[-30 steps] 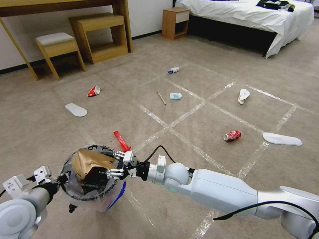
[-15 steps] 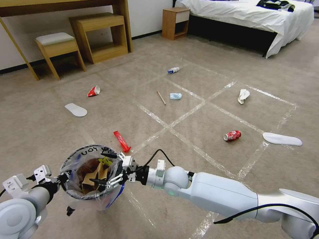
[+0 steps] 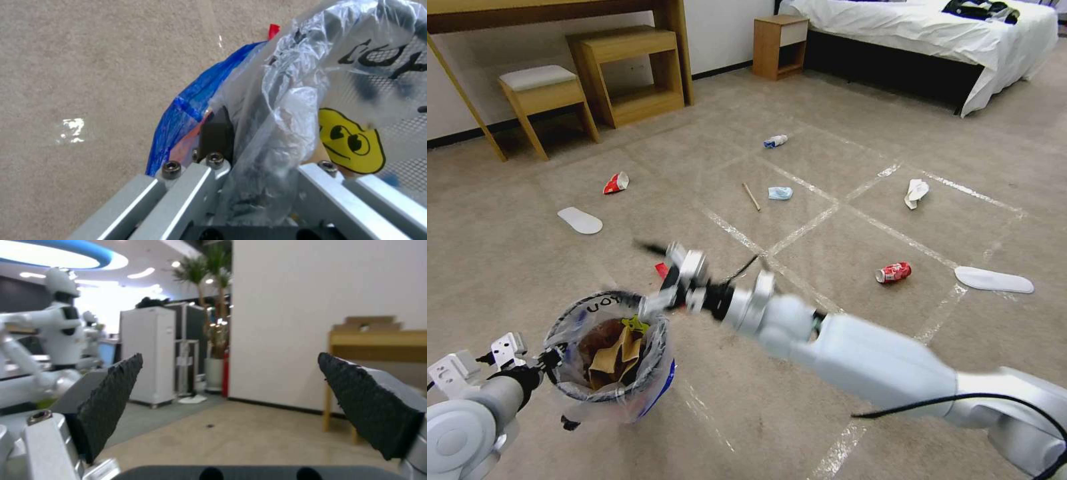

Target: Pick up the trash bin and place the garbage on the floor into it.

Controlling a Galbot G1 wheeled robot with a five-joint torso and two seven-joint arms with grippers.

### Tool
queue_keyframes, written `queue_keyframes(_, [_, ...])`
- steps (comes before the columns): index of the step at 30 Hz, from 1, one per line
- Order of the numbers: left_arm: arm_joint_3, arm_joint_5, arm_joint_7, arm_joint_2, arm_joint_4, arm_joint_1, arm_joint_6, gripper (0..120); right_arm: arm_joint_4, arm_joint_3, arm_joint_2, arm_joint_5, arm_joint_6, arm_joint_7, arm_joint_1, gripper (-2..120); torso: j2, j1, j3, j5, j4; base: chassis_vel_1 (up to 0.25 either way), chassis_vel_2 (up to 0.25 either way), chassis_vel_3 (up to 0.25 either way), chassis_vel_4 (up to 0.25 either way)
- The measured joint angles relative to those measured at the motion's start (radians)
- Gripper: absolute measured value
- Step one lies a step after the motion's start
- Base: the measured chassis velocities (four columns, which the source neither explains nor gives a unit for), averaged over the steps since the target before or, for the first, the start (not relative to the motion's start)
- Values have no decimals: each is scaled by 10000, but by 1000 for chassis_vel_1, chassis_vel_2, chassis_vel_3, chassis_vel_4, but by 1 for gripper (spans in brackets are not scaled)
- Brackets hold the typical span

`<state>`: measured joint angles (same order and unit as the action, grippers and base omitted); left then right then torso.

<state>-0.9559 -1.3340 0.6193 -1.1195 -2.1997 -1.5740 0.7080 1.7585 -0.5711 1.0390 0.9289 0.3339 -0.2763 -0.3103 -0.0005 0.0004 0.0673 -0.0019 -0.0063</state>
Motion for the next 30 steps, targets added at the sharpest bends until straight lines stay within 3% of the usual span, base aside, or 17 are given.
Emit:
queue_keyframes(7, [34,-36,72,25,123,24,4,0,752,1696,-818,-66,-24,37,-1229,100,0,0,0,3,-1,0,0,0,0])
queue_keyframes(16, [-62,-245,249,23,-65,-13,36,0,1044,3851,-1208,-546,-147,505,-2493,100,0,0,0,3,0,0,0,0,0])
queue_keyframes(20, [-263,-441,370,19,-279,-148,104,0,1184,6171,-1107,-2014,-375,1621,-4530,100,0,0,0,4,1,0,0,0,0])
queue_keyframes(24, [-422,-616,534,18,-439,-222,163,0,1185,7633,-877,-3219,-303,2265,-6071,100,0,0,0,6,-2,0,0,0,0])
queue_keyframes(30, [-448,-616,570,-61,-607,-327,239,0,1304,9511,-343,-4351,-131,2760,-7578,100,1,0,-1,2,1,0,0,0,0])
